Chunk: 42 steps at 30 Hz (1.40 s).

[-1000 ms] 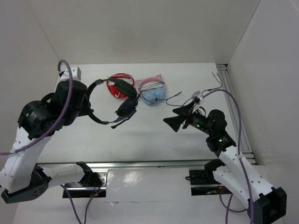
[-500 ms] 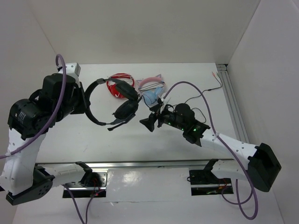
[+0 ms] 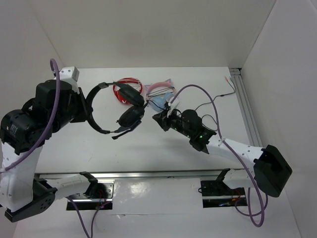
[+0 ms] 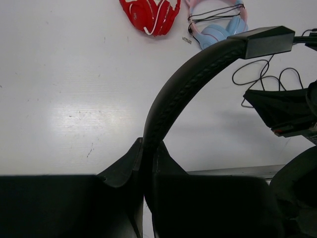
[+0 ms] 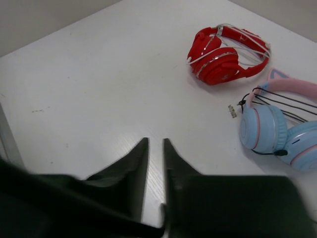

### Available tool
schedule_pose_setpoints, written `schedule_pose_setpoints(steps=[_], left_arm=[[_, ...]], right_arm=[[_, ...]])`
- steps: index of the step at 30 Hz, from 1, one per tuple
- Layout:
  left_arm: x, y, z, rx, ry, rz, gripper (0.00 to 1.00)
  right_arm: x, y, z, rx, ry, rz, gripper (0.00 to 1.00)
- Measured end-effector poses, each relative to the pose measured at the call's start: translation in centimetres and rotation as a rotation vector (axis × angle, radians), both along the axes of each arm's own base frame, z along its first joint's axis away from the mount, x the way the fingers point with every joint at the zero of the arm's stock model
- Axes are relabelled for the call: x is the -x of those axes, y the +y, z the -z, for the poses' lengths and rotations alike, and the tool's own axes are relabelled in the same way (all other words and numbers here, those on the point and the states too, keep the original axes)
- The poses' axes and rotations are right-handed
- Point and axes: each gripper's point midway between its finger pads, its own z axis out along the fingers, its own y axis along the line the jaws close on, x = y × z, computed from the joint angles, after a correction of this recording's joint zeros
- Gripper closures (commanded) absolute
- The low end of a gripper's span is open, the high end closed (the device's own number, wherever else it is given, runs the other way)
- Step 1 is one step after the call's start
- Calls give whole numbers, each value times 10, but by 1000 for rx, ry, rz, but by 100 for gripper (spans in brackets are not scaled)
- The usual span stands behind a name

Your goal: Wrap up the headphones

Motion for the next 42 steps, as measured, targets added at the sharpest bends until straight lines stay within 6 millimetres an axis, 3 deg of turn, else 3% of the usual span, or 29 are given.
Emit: schedule_pose_setpoints(steps=[2,3,7,9,11,12,15,19,24,29,35,42], left_arm=[[0,3,-5,8,-15,-12,100],[1,4,-8,15,-26,-20,100],[4,10,-19,64,-63,-70,100],[8,13,-21,93,-72,-99,100],[11,14,-23,131,-80,-125,100],[11,14,-23,146,-82,-130,100],[13,11,-25,191,-82,-145,100],[12,4,-22,229,-63,-141,100],[1,-7,-7,283,-15,-188,100],[-16,-16,17,355,42,-296,100],[-36,-4,27,401,10,-487,100],[-46,16,80,323,49,-688,100]], right_arm=[[-1,0,-2,-12,1,4,89],[-1,1,-3,-22,-1,4,95],[3,1,4,-47,7,-5,95],[7,3,14,-48,32,-13,83],[14,9,22,-46,55,-22,78],[20,13,25,-46,61,-35,79],[34,21,32,-45,75,-64,99],[38,29,44,-40,100,-63,100],[40,40,60,-21,146,17,100],[48,67,53,-24,203,115,100],[71,118,37,47,224,119,100],[114,149,34,111,217,-17,100]])
